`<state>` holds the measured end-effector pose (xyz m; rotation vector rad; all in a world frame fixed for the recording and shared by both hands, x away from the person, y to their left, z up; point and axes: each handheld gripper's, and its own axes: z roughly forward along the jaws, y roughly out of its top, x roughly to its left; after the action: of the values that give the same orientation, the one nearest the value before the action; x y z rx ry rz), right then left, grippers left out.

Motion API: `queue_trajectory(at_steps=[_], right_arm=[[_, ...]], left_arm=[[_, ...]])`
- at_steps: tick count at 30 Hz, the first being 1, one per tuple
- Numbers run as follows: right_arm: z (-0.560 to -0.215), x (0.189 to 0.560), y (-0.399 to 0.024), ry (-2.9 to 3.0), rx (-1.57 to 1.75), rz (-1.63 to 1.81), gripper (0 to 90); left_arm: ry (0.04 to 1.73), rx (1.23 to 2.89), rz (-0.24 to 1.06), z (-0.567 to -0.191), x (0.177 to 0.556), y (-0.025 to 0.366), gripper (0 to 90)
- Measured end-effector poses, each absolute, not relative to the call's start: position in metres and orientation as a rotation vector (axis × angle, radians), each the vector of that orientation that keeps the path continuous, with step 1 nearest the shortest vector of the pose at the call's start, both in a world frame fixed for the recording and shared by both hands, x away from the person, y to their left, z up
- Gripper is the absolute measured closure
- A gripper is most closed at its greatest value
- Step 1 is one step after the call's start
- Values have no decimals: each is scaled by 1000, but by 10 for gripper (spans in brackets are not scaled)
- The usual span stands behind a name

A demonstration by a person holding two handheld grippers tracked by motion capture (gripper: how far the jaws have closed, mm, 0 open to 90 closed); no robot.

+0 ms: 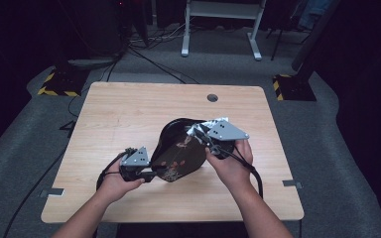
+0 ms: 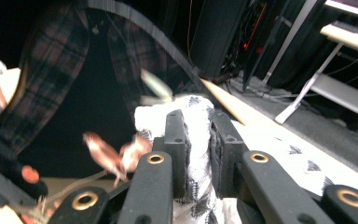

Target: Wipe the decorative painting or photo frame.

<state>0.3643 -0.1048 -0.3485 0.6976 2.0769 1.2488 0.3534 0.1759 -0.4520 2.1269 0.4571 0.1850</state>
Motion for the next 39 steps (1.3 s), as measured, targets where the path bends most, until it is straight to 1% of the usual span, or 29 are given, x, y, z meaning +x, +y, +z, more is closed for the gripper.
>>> queue_trajectory(at_steps=[5, 7, 15, 18, 25, 29, 34, 37, 39], right_arm=[[-363, 366, -107, 2113, 719, 1221, 801], [-364, 365, -108, 2118, 716, 1213, 801], [-337, 367, -110, 2060, 705, 1235, 801], [-334, 367, -110, 2057, 702, 1234, 801], [-357, 368, -113, 2111, 722, 1184, 801], [-363, 368, -115, 2131, 734, 1165, 801], [-355, 367, -115, 2106, 734, 1175, 800], [-339, 369, -116, 2062, 724, 1211, 800], [-338, 369, -115, 2057, 723, 1212, 801]], left_arm=[[457, 2129, 184, -452, 353, 174, 751], [454, 2131, 182, -452, 353, 174, 752], [449, 2133, 180, -452, 354, 175, 757], [450, 2132, 178, -452, 354, 174, 757], [457, 2132, 165, -452, 355, 175, 758], [458, 2133, 160, -453, 356, 174, 758], [455, 2137, 162, -453, 355, 174, 759], [447, 2148, 171, -452, 355, 173, 758], [447, 2148, 171, -452, 355, 173, 758]])
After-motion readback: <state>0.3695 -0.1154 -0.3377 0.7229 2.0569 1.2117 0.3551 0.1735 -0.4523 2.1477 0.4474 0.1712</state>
